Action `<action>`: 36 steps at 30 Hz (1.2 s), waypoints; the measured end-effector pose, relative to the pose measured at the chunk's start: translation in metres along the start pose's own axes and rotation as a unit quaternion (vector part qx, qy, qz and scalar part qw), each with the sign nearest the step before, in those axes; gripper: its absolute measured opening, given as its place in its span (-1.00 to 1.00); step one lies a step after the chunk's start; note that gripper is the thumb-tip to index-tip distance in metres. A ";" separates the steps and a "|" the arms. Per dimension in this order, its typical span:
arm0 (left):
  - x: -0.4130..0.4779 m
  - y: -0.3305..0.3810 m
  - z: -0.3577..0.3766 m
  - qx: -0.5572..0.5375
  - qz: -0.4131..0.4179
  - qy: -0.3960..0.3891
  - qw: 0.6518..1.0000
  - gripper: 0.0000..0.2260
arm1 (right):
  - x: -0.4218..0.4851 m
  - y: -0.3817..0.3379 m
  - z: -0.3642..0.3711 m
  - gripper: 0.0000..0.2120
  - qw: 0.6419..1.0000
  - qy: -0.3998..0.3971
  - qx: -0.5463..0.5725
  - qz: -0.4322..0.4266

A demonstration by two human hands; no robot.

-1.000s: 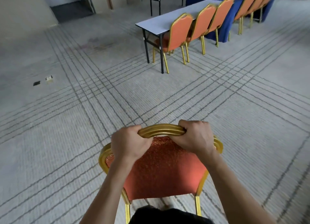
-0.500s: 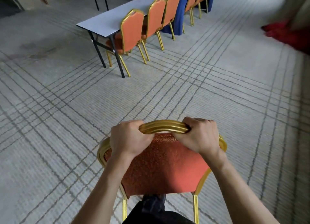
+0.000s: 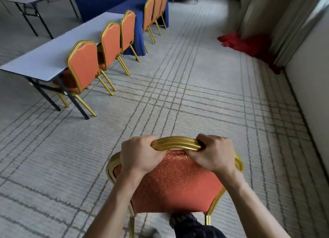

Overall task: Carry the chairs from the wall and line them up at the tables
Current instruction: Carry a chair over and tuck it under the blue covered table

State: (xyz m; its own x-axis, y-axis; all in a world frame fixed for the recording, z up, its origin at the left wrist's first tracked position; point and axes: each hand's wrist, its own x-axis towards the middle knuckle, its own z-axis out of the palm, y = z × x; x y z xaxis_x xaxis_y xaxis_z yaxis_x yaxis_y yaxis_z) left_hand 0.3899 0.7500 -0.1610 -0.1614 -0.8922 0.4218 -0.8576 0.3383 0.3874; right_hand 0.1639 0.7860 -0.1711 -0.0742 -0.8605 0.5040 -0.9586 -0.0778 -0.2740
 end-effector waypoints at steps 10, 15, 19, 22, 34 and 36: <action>0.226 0.005 0.115 0.023 0.019 0.009 1.000 -0.50 | 0.202 0.108 0.093 -0.60 0.999 0.007 -0.010 0.033; 0.328 0.008 0.153 0.031 0.022 -0.001 0.999 -0.49 | 0.297 0.146 0.124 -0.58 0.999 -0.005 -0.018 0.036; 0.409 -0.002 0.185 0.034 0.021 -0.010 0.999 -0.52 | 0.373 0.171 0.157 -0.60 0.999 -0.008 -0.013 0.037; 0.468 -0.020 0.219 0.027 0.008 -0.016 0.999 -0.57 | 0.431 0.188 0.192 -0.60 0.999 -0.010 -0.013 0.037; 0.752 -0.063 0.341 -0.034 0.062 -0.022 0.997 -0.55 | 0.683 0.265 0.305 -0.54 0.995 0.011 -0.039 0.090; 0.799 -0.062 0.359 -0.030 0.066 -0.030 0.997 -0.55 | 0.724 0.284 0.318 -0.56 0.995 0.018 -0.049 0.087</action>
State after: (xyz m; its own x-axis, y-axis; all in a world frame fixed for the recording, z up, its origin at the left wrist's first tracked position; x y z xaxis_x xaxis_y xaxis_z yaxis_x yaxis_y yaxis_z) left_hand 0.1388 -0.0913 -0.1417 -0.3005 -0.8545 0.4237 -0.7972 0.4689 0.3803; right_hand -0.0746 -0.0194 -0.1447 -0.2497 -0.8374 0.4862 -0.9525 0.1221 -0.2789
